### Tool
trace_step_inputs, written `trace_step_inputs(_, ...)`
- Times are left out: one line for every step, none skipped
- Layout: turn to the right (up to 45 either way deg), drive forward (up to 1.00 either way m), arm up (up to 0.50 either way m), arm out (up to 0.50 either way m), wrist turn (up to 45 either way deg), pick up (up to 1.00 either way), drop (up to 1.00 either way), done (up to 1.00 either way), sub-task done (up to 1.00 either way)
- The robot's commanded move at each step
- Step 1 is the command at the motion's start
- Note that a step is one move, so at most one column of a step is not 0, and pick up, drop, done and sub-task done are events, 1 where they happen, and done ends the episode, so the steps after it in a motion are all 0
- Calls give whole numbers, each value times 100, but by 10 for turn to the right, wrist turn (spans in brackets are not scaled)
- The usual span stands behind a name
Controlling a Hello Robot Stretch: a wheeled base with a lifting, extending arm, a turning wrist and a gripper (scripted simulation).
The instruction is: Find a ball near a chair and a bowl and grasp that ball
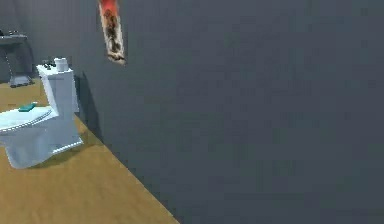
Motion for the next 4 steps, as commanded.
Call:
trace_step_inputs(-360,0,0,0,0,0,0,0,0)
trace_step_inputs(0,45,0,0,0,0,0,0,0)
trace_step_inputs(-450,0,0,0,0,0,0,0,0)
trace_step_inputs(-120,0,0,0,0,0,0,0,0)
